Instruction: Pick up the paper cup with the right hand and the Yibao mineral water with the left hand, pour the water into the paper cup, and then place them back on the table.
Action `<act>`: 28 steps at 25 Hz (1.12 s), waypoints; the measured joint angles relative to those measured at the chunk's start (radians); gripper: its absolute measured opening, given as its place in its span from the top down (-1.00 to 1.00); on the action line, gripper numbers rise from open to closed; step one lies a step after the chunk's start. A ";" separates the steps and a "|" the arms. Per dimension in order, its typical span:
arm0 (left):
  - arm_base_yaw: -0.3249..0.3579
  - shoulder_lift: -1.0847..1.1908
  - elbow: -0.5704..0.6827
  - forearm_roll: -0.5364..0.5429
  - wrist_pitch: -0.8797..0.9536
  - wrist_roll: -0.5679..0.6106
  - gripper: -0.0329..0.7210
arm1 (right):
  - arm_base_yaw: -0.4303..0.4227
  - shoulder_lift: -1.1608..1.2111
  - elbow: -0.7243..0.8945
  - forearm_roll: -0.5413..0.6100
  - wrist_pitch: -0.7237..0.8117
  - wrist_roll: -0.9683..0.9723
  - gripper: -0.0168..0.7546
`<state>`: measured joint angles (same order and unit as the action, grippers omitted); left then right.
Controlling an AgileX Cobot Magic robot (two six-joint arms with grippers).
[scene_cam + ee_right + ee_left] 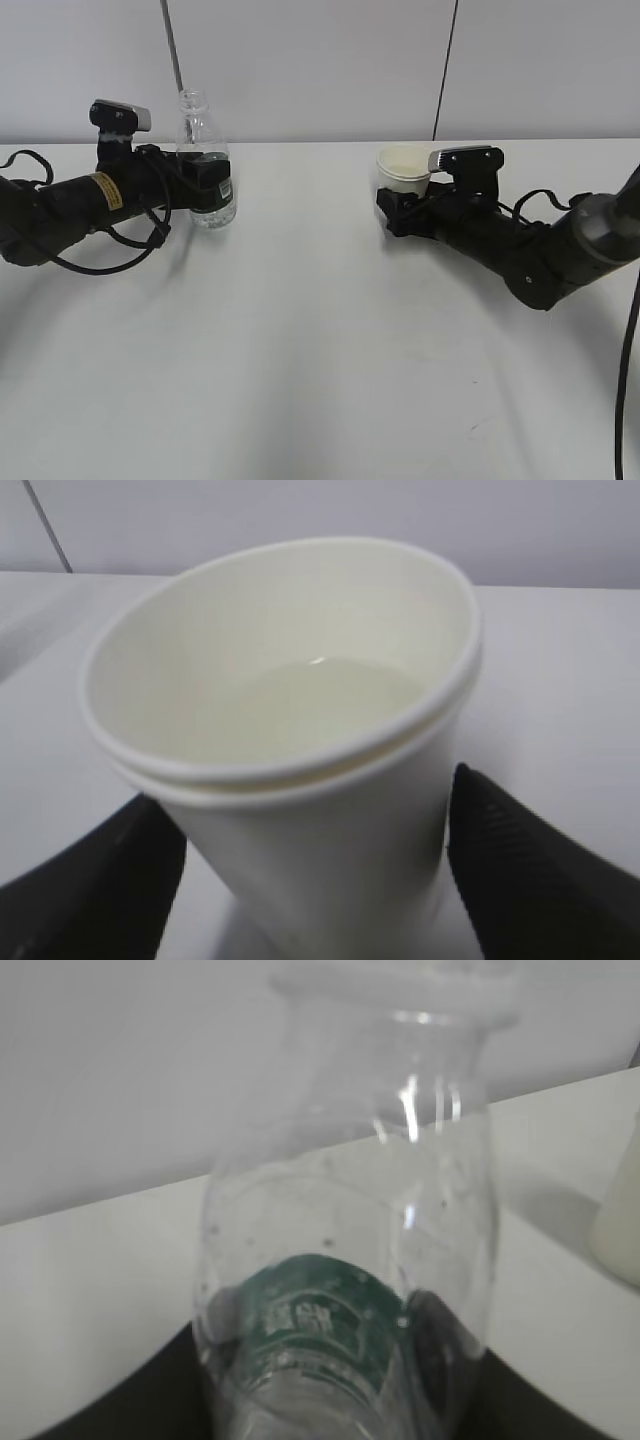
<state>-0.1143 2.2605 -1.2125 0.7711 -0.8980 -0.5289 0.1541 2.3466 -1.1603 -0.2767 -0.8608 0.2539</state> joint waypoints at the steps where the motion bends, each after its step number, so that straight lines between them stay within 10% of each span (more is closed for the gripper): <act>1: 0.000 0.000 0.000 0.000 0.000 0.000 0.06 | 0.000 -0.005 0.000 -0.002 0.009 0.000 -0.68; 28: 0.000 0.000 0.000 0.000 0.000 0.001 0.06 | -0.007 -0.031 0.070 -0.005 -0.064 0.020 -0.58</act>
<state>-0.1143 2.2605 -1.2125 0.7707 -0.8980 -0.5281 0.1473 2.3156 -1.0899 -0.2814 -0.9250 0.2735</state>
